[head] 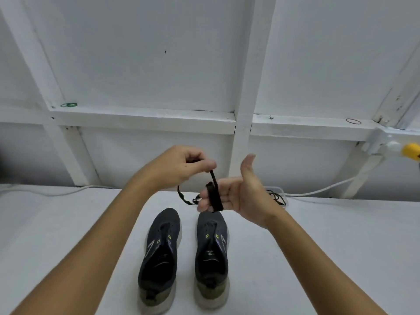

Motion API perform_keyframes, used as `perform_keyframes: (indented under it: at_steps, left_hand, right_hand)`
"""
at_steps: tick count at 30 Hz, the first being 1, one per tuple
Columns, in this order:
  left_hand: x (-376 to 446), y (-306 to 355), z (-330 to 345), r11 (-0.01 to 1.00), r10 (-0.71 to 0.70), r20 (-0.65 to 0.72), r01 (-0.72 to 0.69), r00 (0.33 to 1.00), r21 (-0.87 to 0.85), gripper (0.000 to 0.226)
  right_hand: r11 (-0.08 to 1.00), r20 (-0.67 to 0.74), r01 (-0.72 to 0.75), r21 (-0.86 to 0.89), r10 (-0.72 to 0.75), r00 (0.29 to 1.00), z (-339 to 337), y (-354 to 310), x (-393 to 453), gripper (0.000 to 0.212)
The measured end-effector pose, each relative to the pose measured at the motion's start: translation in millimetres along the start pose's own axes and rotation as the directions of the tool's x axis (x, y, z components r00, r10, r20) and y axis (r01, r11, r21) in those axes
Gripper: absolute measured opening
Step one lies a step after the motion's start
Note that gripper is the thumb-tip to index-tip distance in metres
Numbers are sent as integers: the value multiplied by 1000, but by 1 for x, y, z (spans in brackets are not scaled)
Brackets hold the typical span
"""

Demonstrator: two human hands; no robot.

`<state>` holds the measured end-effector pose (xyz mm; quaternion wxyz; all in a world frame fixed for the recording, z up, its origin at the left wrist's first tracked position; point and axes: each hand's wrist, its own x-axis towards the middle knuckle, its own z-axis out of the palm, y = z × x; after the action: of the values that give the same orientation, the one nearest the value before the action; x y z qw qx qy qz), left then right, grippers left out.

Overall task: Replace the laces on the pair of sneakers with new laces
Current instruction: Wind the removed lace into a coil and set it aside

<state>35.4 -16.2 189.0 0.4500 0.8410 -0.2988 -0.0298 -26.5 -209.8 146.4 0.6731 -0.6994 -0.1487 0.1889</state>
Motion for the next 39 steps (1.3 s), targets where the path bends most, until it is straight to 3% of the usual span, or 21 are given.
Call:
perform_keyframes:
  at_steps: [3,5,8,10,12,14,17,20,22,24,26,29,31,33,35,37,39]
  left_hand:
    - [-1,-16,22,933,-98,-40,77,994,-352,26]
    - [-12,-27,46,952,-119,-25,107,993,-286,36]
    - [-39,-32,58,997,-68,117,72,991,-28,29]
    - [-43,-25,43,998,-15,138,6,990,66,27]
    - [-35,-15,18,991,35,109,-49,993,128,25]
    - [-20,-13,-5,990,82,67,-89,994,109,23]
    - [-4,-26,-11,996,72,51,-69,996,-57,23]
    - [-11,-39,20,969,-52,34,59,998,-239,27]
    - [-27,-45,43,985,-88,111,103,990,-137,30]
    - [-46,-41,54,999,-28,259,20,966,32,28]
    - [-46,-28,42,989,35,288,-74,957,127,27]
    - [-20,-11,4,966,122,147,-152,982,209,26]
    - [-1,-16,-14,975,125,108,-142,986,171,23]
    - [5,-29,-8,998,62,89,-60,994,-26,21]
    - [-4,-37,17,977,-26,81,42,996,-207,24]
    - [-25,-42,47,997,-55,117,62,992,-54,31]
    - [-47,-43,68,982,9,184,-43,983,183,32]
  right_hand:
    - [938,-25,119,324,-117,993,10,-25,-3,125]
    - [882,-144,238,406,-195,970,7,-34,4,126]
    - [949,-268,242,204,-183,946,-9,-32,22,129]
    - [995,-289,88,-44,-97,952,-12,-17,26,134]
    - [981,-211,-30,-192,-12,977,-6,2,24,136]
    - [986,-107,-82,-146,67,992,8,13,20,135]
    - [989,-28,-33,142,37,999,27,2,10,128]
    - [926,-149,164,340,-119,982,27,-19,9,126]
    - [903,-291,268,335,-172,941,14,-24,14,125]
    - [931,-362,275,239,-178,915,2,-22,23,125]
    - [991,-345,137,9,-125,930,-5,-12,28,125]
    - [965,-170,-51,-258,7,986,2,13,24,125]
    - [984,-56,-46,-172,37,998,16,15,17,128]
    - [997,13,22,76,-23,1000,24,1,10,126]
    - [946,-60,135,293,-123,991,24,-18,7,126]
    - [924,-192,246,291,-196,962,11,-23,11,124]
    - [971,-328,215,107,-170,929,-5,-16,23,117]
